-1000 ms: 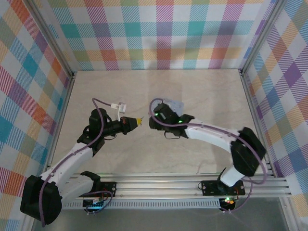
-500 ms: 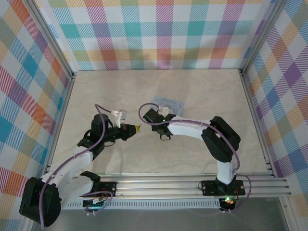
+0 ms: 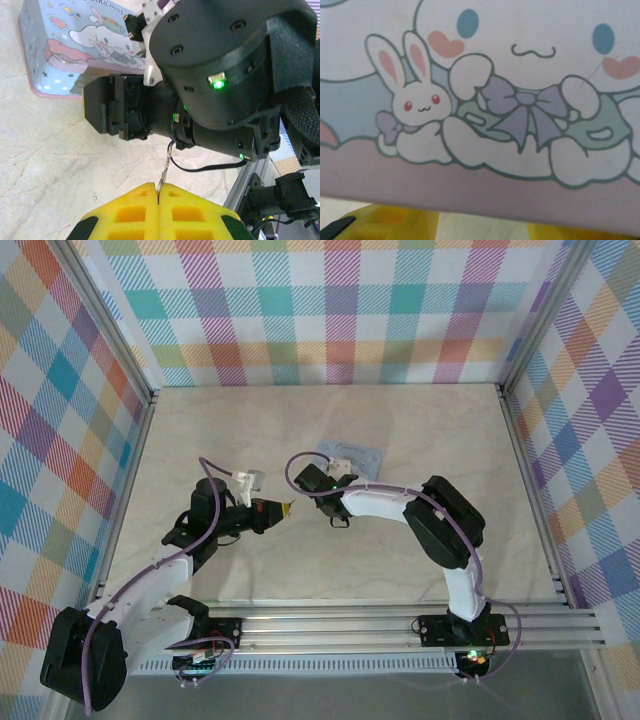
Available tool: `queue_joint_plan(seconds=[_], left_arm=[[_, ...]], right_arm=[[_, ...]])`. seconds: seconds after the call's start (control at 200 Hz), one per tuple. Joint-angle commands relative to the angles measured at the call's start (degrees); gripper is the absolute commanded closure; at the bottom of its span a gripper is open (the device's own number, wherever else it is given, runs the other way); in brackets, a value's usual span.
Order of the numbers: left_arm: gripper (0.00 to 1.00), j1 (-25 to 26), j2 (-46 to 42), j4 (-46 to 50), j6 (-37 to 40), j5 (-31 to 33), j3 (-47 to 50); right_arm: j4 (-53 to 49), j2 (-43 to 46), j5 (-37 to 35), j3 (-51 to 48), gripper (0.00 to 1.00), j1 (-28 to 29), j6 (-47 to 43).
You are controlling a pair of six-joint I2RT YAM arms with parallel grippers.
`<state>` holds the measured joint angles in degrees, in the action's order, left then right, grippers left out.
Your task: Unlock the padlock with the key
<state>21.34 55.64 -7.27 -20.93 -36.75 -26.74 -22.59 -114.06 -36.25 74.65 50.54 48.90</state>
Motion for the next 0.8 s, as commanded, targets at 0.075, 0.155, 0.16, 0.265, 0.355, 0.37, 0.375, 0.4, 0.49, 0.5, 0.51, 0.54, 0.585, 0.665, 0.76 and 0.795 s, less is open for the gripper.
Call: queue_joint_plan(seconds=[0.075,0.155,0.16,0.265,0.355,0.37,0.375,0.4,0.49,0.5,0.51,0.54,0.585,0.665,0.76,0.795], left_arm=[[1.00,0.71,-0.35,1.47,1.89,-0.33,0.64],[1.00,0.80,-0.49,1.68,2.01,-0.28,0.65],[1.00,0.80,-0.56,1.71,1.98,-0.27,0.69],[1.00,1.02,-0.95,2.28,2.25,-0.21,0.79],[1.00,1.16,-1.69,2.70,2.52,0.19,1.05],[1.00,1.16,-1.79,2.64,2.61,0.27,1.14],[1.00,1.16,-1.78,2.67,2.63,0.27,1.15],[1.00,1.24,-1.94,2.70,2.63,0.28,1.29],[1.00,1.33,-2.82,2.14,2.93,0.19,1.92],[1.00,1.33,-2.97,2.01,2.98,0.19,2.01],[1.00,1.33,-3.03,1.93,2.99,0.19,2.08],[1.00,1.41,-3.41,1.66,3.13,0.54,2.38],[1.00,1.42,-3.81,1.40,3.23,0.89,2.78],[1.00,1.80,-4.29,0.37,4.42,0.59,3.51],[1.00,2.78,-3.83,-1.45,6.62,0.43,4.39],[1.00,3.50,-3.28,-1.97,7.46,0.81,4.44]], right_arm=[[2.17,-2.63,-1.74,1.63,0.54,-1.31,1.28],[2.67,-3.24,-1.81,1.81,0.55,-1.65,1.28],[2.70,-3.30,-1.81,1.81,0.56,-1.66,1.28],[3.38,-3.54,-1.80,1.64,0.59,-2.18,0.77],[3.77,-3.21,-1.72,1.57,0.65,-2.47,-0.16],[3.75,-3.14,-1.77,1.55,0.66,-2.53,-0.33],[3.76,-3.12,-1.75,1.55,0.67,-2.54,-0.40],[3.78,-2.95,-1.72,1.42,0.69,-2.64,-0.79],[3.82,-1.95,-1.47,0.74,0.78,-2.96,-1.97],[3.75,-1.78,-1.33,0.64,0.79,-2.99,-2.10],[3.77,-1.60,-1.25,0.55,0.80,-3.06,-2.18],[3.74,-1.07,-0.87,0.13,0.82,-3.25,-2.59],[3.77,-0.10,0.32,-0.48,0.86,-3.49,-3.36],[3.12,1.64,3.59,-1.25,0.92,-4.24,-4.91],[1.29,3.81,8.85,-1.95,0.99,-5.42,-6.35],[0.55,4.61,10.86,-2.18,1.00,-5.82,-6.90]])
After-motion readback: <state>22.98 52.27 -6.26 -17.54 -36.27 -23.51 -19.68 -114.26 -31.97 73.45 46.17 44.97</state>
